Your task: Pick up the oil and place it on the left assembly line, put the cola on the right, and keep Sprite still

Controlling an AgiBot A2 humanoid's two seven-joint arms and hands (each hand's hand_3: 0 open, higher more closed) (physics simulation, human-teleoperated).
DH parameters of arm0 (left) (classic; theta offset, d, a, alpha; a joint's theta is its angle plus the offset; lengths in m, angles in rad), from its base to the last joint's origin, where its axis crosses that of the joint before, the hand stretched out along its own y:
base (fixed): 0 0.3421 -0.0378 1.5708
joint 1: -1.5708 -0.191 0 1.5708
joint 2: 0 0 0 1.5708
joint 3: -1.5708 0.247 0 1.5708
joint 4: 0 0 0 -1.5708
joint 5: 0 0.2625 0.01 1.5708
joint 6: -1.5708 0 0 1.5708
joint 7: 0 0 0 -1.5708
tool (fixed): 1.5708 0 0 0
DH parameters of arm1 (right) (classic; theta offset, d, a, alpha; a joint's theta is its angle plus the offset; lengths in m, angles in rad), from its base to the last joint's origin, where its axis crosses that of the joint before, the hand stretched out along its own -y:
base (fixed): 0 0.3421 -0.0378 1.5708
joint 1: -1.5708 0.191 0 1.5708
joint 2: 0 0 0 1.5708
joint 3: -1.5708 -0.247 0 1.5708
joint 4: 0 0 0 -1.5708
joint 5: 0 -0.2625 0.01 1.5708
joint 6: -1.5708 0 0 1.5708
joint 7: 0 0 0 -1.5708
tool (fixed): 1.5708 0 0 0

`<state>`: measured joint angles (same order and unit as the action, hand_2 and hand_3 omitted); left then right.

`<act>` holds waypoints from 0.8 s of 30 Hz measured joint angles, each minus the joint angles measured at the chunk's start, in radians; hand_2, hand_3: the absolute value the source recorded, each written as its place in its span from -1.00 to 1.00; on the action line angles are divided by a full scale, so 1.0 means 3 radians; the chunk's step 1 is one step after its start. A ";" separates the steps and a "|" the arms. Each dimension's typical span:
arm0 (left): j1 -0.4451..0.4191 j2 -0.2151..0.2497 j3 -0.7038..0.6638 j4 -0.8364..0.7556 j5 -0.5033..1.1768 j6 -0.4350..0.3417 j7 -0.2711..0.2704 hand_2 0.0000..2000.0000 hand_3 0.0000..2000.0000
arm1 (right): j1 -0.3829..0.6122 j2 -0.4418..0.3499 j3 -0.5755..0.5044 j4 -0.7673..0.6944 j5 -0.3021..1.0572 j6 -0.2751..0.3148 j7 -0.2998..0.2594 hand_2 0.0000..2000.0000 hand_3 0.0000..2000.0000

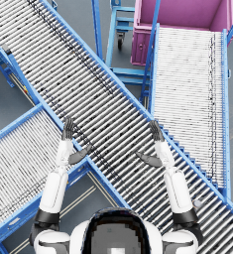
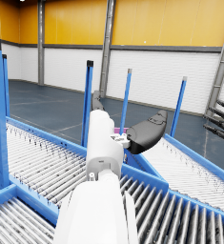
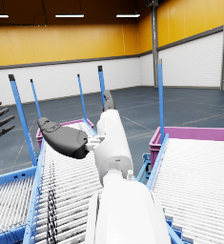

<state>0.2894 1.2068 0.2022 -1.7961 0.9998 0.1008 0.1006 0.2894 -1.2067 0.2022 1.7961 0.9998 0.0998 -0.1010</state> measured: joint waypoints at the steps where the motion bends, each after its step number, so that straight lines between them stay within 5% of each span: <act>1: 0.0000 0.0000 0.0000 0.0000 0.0000 0.0000 0.0000 -1.00 -1.00 | 0.0000 0.0000 0.0000 0.0000 0.0000 0.0000 0.0000 -1.00 -1.00; 24: 0.0000 0.0000 0.0000 0.0000 0.0000 0.0000 0.0000 -1.00 -1.00 | 0.0000 0.0000 0.0000 0.0000 0.0000 0.0000 0.0000 -1.00 -1.00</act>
<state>0.2894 1.2068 0.2022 -1.7961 0.9998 0.1008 0.1006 0.2894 -1.2067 0.2022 1.7961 0.9998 0.0998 -0.1010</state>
